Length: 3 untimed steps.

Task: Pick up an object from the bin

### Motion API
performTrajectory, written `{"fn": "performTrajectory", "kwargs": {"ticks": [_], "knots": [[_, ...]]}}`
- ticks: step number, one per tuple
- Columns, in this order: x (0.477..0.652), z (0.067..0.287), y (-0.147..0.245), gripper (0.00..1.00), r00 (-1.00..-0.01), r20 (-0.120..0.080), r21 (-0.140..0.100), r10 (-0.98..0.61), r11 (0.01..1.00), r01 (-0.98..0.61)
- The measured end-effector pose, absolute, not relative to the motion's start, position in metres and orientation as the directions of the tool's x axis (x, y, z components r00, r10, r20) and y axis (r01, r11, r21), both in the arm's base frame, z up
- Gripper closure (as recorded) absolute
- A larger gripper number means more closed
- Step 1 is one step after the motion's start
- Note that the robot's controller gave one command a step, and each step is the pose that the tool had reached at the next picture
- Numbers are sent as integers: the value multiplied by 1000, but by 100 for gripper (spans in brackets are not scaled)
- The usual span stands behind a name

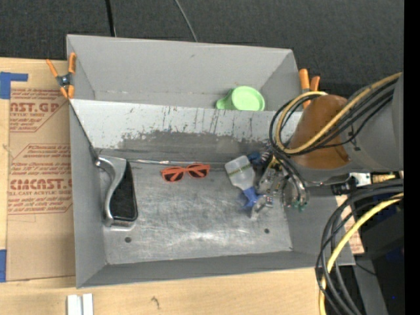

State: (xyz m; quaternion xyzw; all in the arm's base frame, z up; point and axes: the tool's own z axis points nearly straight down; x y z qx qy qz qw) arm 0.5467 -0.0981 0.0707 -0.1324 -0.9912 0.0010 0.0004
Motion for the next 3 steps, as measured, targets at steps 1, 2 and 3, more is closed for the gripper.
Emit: {"fn": "performTrajectory", "kwargs": {"ticks": [1,2,3], "knots": [[545,80,-97,100,-966,2,-1,257,966,257],[544,96,-97,100,-966,4,0,257,966,257],[545,114,-97,100,-966,0,1,257,966,257]]}}
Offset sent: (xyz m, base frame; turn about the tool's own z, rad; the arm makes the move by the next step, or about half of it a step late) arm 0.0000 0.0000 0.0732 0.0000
